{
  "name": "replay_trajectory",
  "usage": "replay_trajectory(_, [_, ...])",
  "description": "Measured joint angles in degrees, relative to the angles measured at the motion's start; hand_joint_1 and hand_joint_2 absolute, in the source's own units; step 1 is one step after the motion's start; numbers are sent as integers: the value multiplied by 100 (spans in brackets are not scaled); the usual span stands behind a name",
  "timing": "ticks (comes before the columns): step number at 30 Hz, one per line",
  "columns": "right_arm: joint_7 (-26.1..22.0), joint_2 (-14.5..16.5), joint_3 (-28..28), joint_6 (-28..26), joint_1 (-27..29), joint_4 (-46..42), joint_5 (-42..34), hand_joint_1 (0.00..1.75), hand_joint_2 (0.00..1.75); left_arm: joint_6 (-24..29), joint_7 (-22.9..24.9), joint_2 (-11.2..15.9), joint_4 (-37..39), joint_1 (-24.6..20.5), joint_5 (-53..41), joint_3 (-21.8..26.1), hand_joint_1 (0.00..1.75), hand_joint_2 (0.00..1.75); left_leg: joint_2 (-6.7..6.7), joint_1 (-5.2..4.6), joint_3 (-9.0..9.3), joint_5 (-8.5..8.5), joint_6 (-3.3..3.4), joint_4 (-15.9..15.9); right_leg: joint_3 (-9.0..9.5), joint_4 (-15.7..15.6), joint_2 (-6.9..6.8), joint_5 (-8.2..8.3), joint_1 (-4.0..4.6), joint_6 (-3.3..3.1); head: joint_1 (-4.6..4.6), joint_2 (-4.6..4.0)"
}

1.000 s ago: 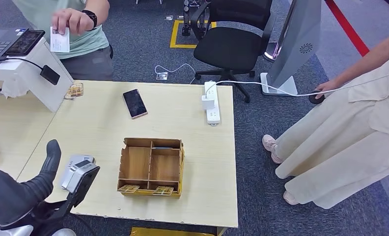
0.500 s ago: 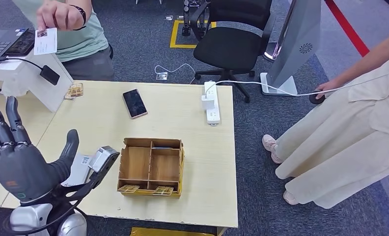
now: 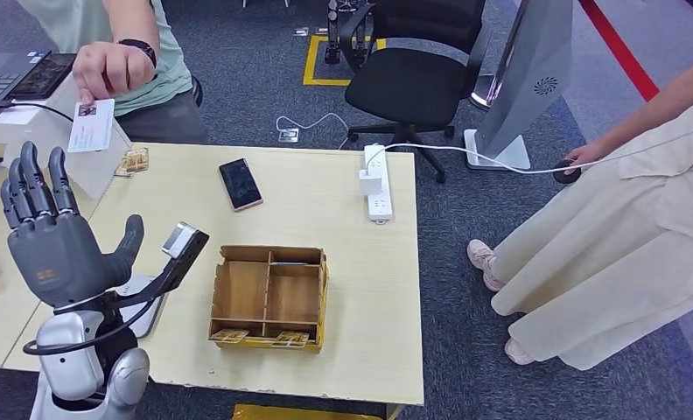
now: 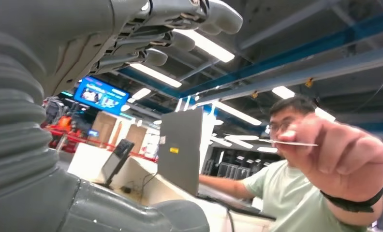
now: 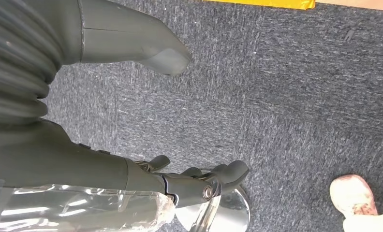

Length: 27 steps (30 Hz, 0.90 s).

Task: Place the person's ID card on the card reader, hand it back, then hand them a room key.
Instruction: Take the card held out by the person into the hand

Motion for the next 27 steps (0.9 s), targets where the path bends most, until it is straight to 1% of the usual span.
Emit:
replay_trajectory(3, [-36,0,-27,2,-22,39,76,0,175,-103,688,540,216,-263,0,-423,0,175,0,1,0,1,1,0,0,1,1,0,0,0,1,1])
replay_trajectory(6, [-49,-1,-40,4,-33,72,112,0,175,-189,1018,973,393,-485,0,-776,0,175,0,1,-1,2,1,0,0,1,1,0,-1,0,1,0])
replay_trajectory(10, [-53,-2,-66,6,-40,103,145,0,175,-257,1185,1335,528,-684,0,-1086,0,175,0,0,-2,1,2,0,0,0,1,0,-2,0,1,0])
replay_trajectory(14, [-61,-2,-101,22,-57,138,180,0,175,-380,1706,1663,711,-922,0,-1434,0,175,0,0,-2,1,2,0,0,0,0,0,-1,0,1,0])
replay_trajectory(16, [-62,-2,-121,40,-64,155,197,0,175,-392,1842,1797,819,-1019,0,-1611,0,175,0,-1,-2,1,2,0,0,0,1,0,-1,0,1,-1])
replay_trajectory(20, [-66,-1,-168,58,-67,179,218,0,175,-404,1910,1974,1015,-1112,0,-1813,0,175,2,-1,-2,1,2,0,0,0,3,0,-1,0,1,-1])
replay_trajectory(23, [-73,-1,-197,58,-68,196,237,0,175,-391,1869,2026,1128,-1125,0,-1865,0,175,1,-1,-2,1,2,0,0,0,3,0,-1,0,1,-1])
replay_trajectory(27, [-78,-2,-230,59,-68,212,257,0,175,-424,1776,2028,1233,-1124,0,-1869,0,175,1,-1,-3,1,1,0,0,0,2,0,-1,0,1,1])
